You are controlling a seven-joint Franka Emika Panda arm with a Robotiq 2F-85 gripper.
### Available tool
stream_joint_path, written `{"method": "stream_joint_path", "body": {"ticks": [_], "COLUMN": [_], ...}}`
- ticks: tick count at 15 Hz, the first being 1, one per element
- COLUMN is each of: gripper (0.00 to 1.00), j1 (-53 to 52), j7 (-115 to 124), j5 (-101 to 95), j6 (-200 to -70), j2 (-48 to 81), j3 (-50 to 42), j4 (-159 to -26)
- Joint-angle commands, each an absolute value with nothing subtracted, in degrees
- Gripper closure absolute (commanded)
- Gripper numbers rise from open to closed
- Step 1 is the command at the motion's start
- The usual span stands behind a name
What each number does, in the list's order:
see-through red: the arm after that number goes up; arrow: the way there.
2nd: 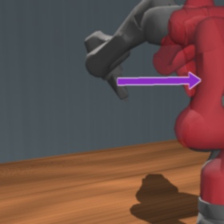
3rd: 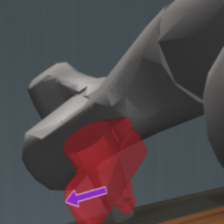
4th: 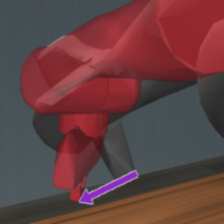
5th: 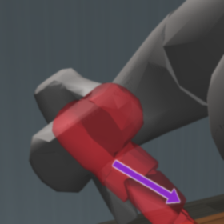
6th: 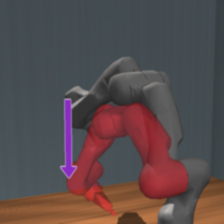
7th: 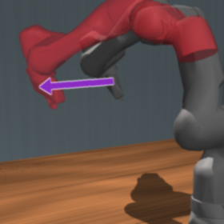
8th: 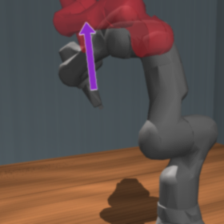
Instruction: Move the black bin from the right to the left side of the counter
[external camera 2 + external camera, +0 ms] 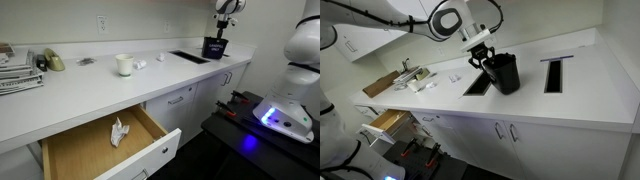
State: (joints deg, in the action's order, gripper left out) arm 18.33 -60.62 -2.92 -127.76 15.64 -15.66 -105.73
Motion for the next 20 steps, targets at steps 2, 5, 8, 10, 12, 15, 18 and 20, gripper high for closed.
{"method": "stream_joint_path", "body": {"ticks": [2,5,8,10,12,15,18,20], "gripper": [0.94,1.0,0.98,0.98,0.98,0.98,0.98,0.98], "j1": [19.18,18.96,18.66,18.51,18.35,17.6,16.15,14.89], "j7": [-60.71,-60.29,-60.5,-61.34,-62.79,-67.33,-71.3,-73.46], "j5": [-4.62,-5.5,-7.94,-10.31,-12.39,-13.92,-15.34,-15.78], "j6": [-128.89,-128.67,-128.95,-128.97,-128.82,-128.32,-128.46,-128.38], "j2": [15.19,14.94,12.53,9.78,6.38,0.37,-6.22,-11.08], "j3": [-14.48,-14.46,-14.79,-14.94,-14.9,-14.59,-14.3,-13.88], "j4": [-106.15,-106.31,-108.14,-110.06,-112.57,-118.07,-124.85,-129.46]}}
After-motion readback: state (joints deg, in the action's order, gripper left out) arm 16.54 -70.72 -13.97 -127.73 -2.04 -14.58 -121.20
